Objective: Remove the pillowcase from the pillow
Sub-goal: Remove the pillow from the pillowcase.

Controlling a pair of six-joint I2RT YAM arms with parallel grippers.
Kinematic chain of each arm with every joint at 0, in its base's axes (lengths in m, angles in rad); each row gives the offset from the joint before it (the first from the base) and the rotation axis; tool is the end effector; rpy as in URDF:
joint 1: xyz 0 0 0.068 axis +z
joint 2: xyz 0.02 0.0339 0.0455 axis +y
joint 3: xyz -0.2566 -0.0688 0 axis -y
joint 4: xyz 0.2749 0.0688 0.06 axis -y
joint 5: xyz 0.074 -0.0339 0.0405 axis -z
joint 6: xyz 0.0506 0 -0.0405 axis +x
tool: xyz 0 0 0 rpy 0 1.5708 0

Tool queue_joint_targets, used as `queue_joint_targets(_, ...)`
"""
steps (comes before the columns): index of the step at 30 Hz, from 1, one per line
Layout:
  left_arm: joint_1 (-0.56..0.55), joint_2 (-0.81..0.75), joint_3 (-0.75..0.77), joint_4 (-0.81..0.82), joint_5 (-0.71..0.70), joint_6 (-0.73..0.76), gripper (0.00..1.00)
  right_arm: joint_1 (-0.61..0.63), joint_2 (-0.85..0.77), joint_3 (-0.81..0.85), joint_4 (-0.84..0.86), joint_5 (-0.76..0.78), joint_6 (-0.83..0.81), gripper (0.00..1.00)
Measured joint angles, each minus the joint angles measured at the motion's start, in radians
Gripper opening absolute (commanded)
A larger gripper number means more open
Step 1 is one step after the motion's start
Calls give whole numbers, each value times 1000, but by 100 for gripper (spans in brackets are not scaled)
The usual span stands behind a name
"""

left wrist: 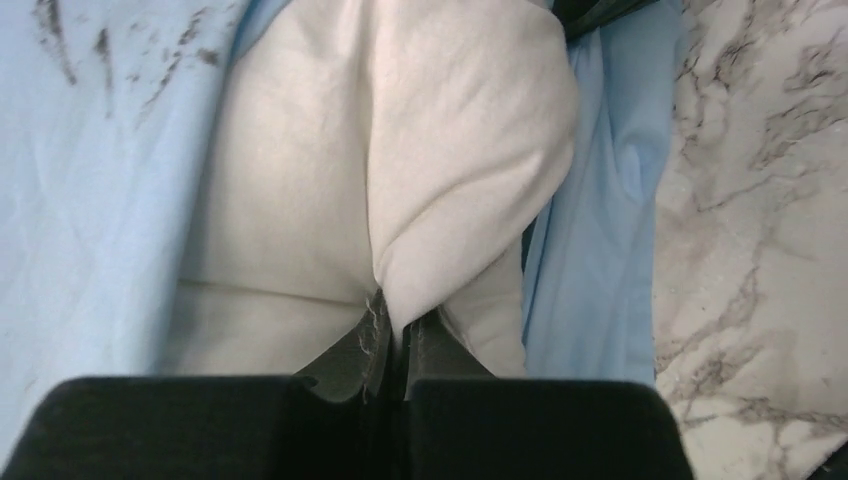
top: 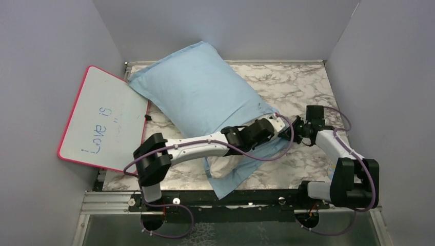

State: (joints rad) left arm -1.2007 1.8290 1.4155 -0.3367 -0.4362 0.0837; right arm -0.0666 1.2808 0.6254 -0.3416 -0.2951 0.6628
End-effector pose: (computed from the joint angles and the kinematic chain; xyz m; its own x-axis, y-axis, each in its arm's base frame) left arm 0.1824 -0.4109 0.2244 -0.1844 0.6849 -0.7049 0.7513 0.5607 0.3482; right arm 0.2680 -0.0031 0.1366 -0.7183 0.6379 -0.2776 0.4417 0.7264 0.5266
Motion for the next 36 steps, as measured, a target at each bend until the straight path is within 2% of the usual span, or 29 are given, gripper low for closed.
queue_joint_targets(7, 79, -267, -119, 5, 140, -91, 0, -29, 45, 95, -27, -46, -11, 1)
queue_joint_targets(10, 110, -348, -157, 6, 188, -131, 0, -29, 85, 128, -27, -101, -21, 1)
queue_joint_targets(13, 135, -384, -179, -2, 227, -167, 0, -29, 106, 134, -27, -166, -40, 6)
queue_joint_targets(18, 151, -386, -180, -3, 276, -213, 0, -45, 85, 122, -29, -242, -80, 27)
queue_joint_targets(23, 157, -386, -180, -3, 315, -243, 0, -59, -18, 109, -59, -277, -111, 51)
queue_joint_targets(25, 159, -386, -180, -7, 327, -251, 0, -64, -61, 109, -57, -311, -129, 57)
queue_joint_targets(29, 163, -387, -180, -11, 358, -261, 0, -66, -97, 107, -37, -387, -153, 59)
queue_joint_targets(33, 168, -394, -180, -10, 406, -262, 0, -66, -51, 106, -9, -439, -159, 59)
queue_joint_targets(36, 175, -405, -180, -11, 447, -261, 0, -66, 24, 106, 29, -485, -155, 52)
